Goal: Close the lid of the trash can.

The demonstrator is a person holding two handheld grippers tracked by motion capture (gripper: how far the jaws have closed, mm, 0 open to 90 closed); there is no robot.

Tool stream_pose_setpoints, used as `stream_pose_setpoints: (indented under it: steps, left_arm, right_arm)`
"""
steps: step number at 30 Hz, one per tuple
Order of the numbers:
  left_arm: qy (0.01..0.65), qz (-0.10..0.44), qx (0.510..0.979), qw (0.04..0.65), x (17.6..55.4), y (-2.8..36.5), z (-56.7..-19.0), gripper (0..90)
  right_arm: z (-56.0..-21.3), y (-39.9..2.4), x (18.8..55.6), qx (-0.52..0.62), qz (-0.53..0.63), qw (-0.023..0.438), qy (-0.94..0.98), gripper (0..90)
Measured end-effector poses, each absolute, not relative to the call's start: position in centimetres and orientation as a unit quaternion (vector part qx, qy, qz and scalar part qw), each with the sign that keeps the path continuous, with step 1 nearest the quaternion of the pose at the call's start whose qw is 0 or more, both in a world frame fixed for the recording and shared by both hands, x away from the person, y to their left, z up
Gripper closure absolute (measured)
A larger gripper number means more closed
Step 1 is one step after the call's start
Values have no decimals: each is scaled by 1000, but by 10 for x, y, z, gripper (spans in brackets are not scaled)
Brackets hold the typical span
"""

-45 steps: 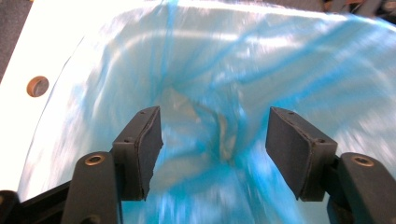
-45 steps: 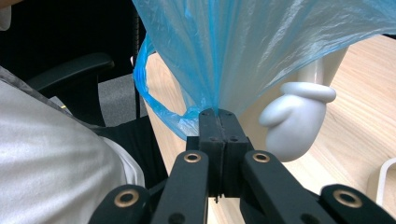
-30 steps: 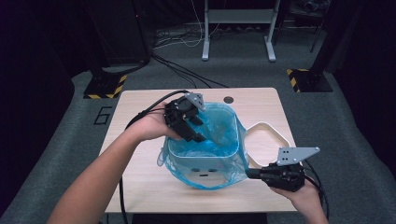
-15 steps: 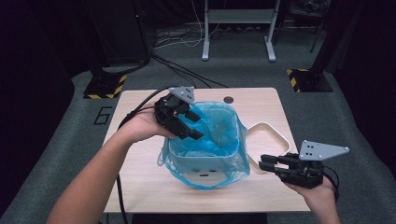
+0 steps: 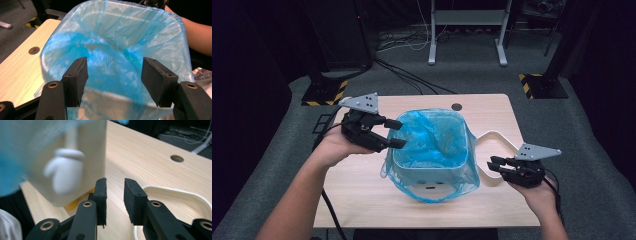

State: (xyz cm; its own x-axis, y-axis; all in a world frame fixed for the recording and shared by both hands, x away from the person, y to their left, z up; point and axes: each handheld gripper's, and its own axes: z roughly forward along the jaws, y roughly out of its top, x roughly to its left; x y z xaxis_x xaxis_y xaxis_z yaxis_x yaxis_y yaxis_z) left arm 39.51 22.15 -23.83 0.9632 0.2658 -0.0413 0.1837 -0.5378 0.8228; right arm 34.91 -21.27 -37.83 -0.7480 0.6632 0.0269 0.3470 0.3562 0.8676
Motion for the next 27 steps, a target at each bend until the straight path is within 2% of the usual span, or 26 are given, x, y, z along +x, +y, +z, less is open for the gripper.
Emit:
stream_pose_setpoints:
  steps: [14, 27]
  left_arm:
    - [154, 75, 844, 509, 382, 259, -250, 366]
    - [181, 72, 828, 526, 372, 284, -290, 379]
  right_arm:
    - [-412, -214, 372, 338, 446, 171, 811, 710]
    - [-441, -218, 382, 363, 418, 180, 813, 712]
